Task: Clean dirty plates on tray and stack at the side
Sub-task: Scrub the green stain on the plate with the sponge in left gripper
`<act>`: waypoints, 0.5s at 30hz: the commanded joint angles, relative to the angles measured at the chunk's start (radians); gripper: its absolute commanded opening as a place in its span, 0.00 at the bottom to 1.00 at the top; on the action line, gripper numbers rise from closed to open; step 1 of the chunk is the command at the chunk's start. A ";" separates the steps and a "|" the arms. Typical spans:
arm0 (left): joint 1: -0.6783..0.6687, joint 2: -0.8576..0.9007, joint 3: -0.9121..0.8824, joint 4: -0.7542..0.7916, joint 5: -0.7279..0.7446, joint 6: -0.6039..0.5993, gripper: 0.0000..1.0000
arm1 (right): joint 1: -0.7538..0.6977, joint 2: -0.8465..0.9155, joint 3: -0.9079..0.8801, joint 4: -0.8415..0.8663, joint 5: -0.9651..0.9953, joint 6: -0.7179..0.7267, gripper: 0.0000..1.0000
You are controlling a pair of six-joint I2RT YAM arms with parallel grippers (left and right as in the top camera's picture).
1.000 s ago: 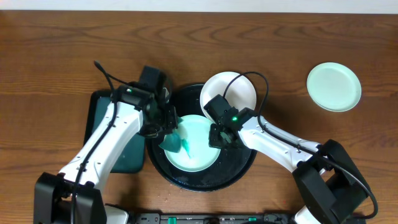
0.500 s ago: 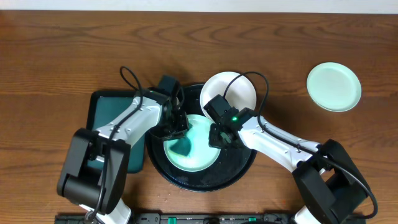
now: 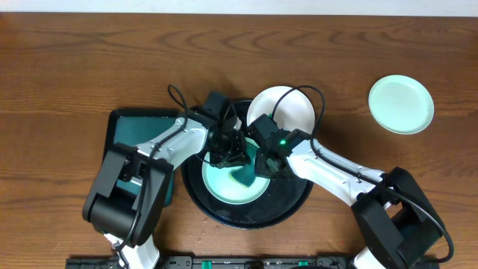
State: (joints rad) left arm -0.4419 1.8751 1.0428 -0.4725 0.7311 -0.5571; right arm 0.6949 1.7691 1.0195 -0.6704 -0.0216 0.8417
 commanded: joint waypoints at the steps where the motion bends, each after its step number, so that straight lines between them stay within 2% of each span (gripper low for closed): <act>1: -0.016 0.021 -0.011 0.000 0.135 -0.021 0.07 | 0.005 0.010 -0.001 0.020 -0.005 0.042 0.01; 4: -0.016 0.021 -0.011 -0.013 0.151 -0.021 0.07 | 0.005 0.010 -0.001 0.021 -0.005 0.045 0.01; 6: -0.015 0.021 -0.011 -0.057 0.103 -0.017 0.07 | 0.005 0.010 -0.001 0.020 -0.005 0.045 0.01; 10: -0.015 0.021 -0.011 -0.195 -0.189 -0.018 0.07 | 0.005 0.010 -0.001 0.020 -0.005 0.045 0.01; 15: -0.011 0.021 -0.011 -0.282 -0.534 -0.039 0.07 | 0.005 0.010 -0.001 0.019 -0.005 0.045 0.01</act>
State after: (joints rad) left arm -0.4557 1.8660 1.0668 -0.7017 0.6014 -0.5732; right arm 0.6952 1.7691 1.0191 -0.6647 -0.0345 0.8600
